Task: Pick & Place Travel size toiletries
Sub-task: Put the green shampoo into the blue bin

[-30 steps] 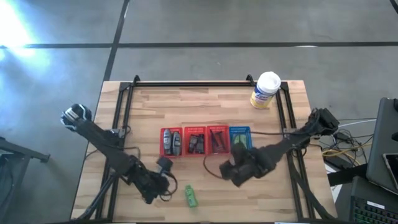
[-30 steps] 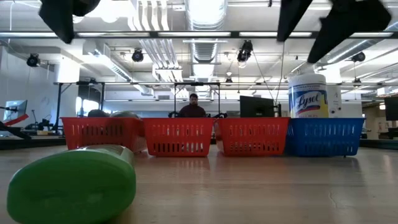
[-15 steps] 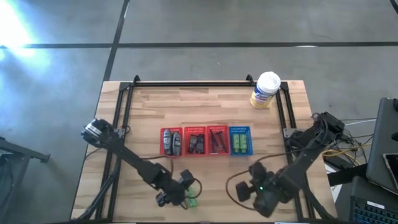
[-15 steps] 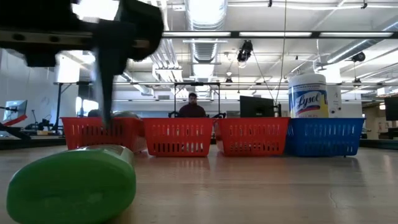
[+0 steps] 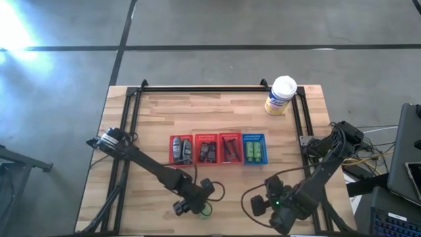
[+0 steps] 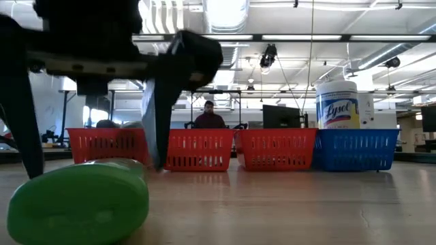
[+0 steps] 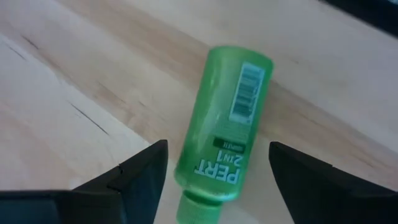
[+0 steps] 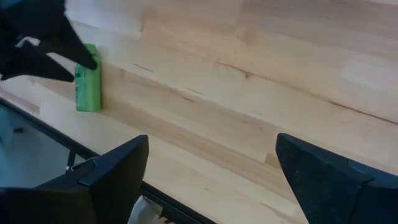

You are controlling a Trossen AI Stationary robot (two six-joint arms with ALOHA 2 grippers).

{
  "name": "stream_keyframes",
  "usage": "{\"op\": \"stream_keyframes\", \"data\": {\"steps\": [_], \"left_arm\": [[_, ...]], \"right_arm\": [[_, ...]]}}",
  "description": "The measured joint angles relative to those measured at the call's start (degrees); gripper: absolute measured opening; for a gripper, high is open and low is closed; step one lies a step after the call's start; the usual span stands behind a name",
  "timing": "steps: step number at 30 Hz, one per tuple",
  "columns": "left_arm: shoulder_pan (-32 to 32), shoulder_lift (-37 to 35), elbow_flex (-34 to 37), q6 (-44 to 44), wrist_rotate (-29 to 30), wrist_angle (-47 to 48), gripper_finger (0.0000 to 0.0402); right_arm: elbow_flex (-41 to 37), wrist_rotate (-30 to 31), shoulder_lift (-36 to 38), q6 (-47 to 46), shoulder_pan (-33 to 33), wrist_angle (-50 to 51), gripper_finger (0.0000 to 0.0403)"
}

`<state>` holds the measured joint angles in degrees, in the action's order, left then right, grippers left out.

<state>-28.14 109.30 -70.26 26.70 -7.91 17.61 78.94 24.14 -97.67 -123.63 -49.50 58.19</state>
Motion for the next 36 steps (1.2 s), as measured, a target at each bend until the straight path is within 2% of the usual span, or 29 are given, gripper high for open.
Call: {"op": "stream_keyframes", "data": {"steps": [4, 12, 18, 21, 24, 30, 36], "left_arm": [[0.62, 1.63, 0.00, -1.75, -1.31, 0.27, 0.0258], [0.59, 1.16, 0.04, -7.49, -2.02, 2.87, 0.0164], [0.65, -4.24, 0.12, -14.80, 1.97, 8.37, 0.0163], [0.55, -8.72, 0.24, -19.68, 5.76, 9.90, 0.0163], [0.57, -13.48, 0.24, -23.56, 8.73, 6.86, 0.0163], [1.22, -18.31, 0.20, -23.27, 13.41, -3.56, 0.0163], [2.73, -18.01, 0.26, -22.78, 15.70, -3.99, 0.0163]], "right_arm": [[0.00, 0.00, 0.00, 0.19, 0.00, 0.02, 0.0335], [0.00, 0.04, -0.02, 0.20, 0.00, -0.02, 0.0327], [0.00, 2.84, -0.02, -2.04, 0.03, -2.26, 0.0338], [-0.11, 6.96, -0.02, -2.64, 0.39, -6.57, 0.0343], [-0.28, 11.49, -0.02, -1.40, 1.57, -11.39, 0.0349], [-0.33, 14.60, -0.02, 9.57, 6.47, -20.43, 0.0351], [-0.39, 14.61, -0.05, 19.17, 10.66, -29.15, 0.0335]]}}
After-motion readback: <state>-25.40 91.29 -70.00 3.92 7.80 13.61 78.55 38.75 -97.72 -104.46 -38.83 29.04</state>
